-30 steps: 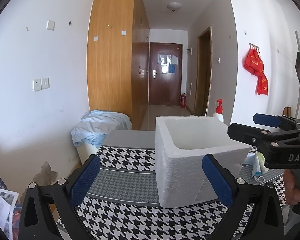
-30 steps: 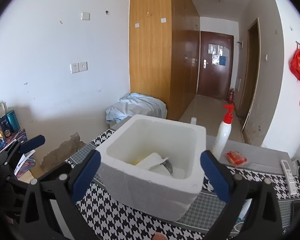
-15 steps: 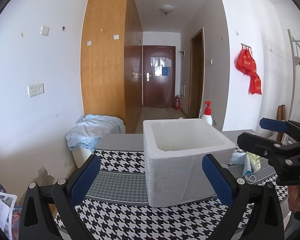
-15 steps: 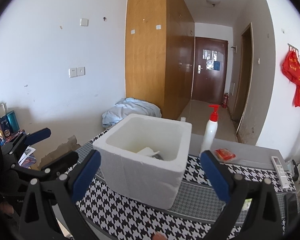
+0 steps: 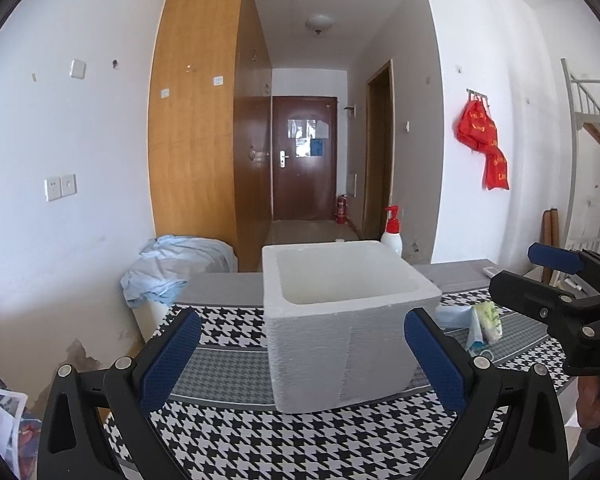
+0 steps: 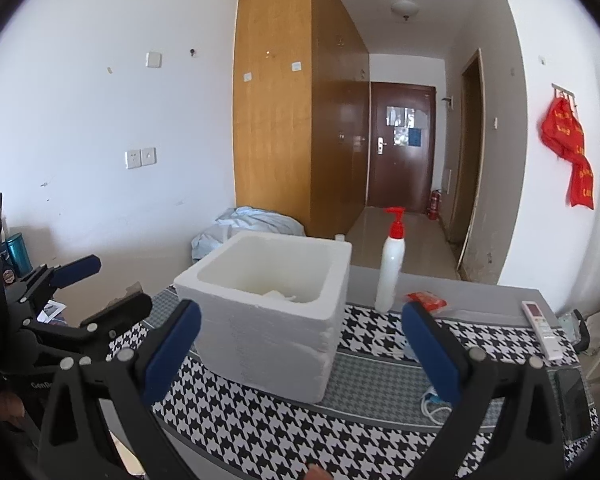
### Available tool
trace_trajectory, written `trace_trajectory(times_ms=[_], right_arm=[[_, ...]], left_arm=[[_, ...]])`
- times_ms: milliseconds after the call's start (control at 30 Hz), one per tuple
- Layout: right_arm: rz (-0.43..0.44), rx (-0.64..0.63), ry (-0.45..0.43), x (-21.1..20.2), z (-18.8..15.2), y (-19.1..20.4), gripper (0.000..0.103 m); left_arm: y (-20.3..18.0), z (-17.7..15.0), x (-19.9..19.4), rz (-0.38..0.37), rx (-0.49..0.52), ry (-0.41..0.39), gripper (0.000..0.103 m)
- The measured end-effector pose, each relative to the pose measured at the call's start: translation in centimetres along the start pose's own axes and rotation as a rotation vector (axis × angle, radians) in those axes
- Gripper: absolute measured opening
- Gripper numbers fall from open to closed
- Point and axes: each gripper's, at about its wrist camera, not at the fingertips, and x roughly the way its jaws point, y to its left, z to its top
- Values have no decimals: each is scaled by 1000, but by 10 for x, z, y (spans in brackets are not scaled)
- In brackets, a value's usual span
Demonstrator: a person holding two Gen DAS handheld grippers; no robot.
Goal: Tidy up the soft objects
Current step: 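Withdraw both tools from the foam box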
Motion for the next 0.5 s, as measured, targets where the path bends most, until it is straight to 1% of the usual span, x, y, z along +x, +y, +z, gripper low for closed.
trace_trajectory(times_ms=[133, 233, 500], right_arm=[[-16, 11, -1, -3, -3, -4, 102], [-44, 10, -5, -6, -8, -7, 102], [-79, 20, 9, -11, -16, -20, 102]], left_arm=[[-5, -3, -1, -15, 8, 5, 102], [-8, -4, 1, -28, 14, 7, 102], [-19, -7, 4, -67, 17, 12, 102]])
